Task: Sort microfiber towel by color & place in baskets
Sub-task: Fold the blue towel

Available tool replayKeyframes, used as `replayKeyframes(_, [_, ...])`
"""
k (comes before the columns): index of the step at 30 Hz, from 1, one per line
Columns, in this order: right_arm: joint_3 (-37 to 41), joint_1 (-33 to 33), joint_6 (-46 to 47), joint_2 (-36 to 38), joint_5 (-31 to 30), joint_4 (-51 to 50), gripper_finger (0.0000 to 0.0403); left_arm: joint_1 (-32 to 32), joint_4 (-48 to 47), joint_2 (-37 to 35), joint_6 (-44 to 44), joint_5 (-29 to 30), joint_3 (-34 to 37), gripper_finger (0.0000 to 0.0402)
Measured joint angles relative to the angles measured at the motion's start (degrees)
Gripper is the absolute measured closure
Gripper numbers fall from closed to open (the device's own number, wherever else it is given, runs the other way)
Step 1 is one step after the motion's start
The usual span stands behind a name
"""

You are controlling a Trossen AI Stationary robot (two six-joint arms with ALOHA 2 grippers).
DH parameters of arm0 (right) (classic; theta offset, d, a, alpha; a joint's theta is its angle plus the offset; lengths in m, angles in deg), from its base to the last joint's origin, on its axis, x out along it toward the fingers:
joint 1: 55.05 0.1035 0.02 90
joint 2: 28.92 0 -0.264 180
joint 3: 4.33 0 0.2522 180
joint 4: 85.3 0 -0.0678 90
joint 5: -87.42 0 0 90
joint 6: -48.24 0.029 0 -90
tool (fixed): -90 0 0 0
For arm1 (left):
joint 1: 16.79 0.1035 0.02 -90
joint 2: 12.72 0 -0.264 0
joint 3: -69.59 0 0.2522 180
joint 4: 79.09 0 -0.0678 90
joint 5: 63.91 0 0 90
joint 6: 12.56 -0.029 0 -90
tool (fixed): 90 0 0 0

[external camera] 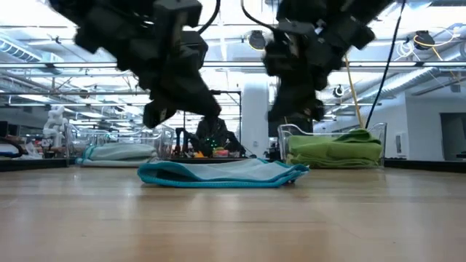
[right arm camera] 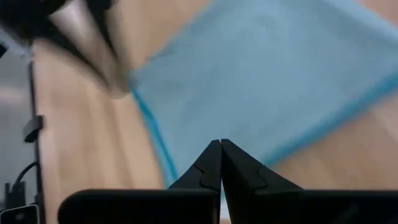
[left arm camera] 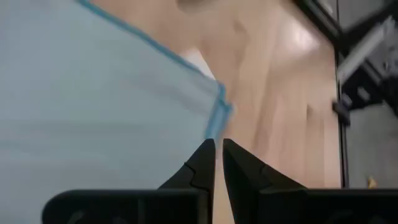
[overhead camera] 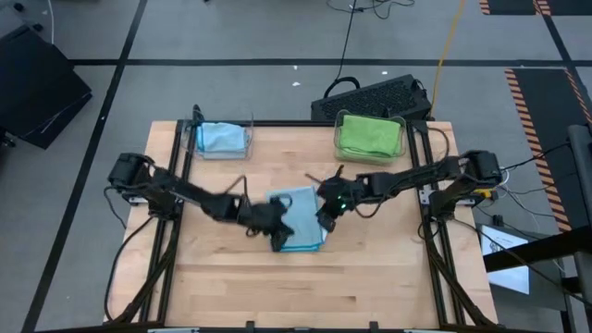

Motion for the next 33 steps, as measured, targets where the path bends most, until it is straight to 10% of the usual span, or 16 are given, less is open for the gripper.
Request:
replayKeyframes(17, [14.06, -1.93, 5.39, 11.26, 1.98, 2.62, 0.0399, -6.0, 6.6, 13.58, 4.56, 1.74, -0.12, 0.0371])
replayKeyframes(25, [12.26, -2.11, 8.53, 13.31, 2.03, 2.62, 0.0388, -0.71, -1.07, 1.96, 3.4, -2.43, -0.02, 0.0371])
replayKeyframes(33, [4.94, -6.21, 3.51, 12.49, 1.95, 2.42, 0.0326, 6.12, -20.28, -12.61, -7.47, 7.93, 0.02, 0.0341])
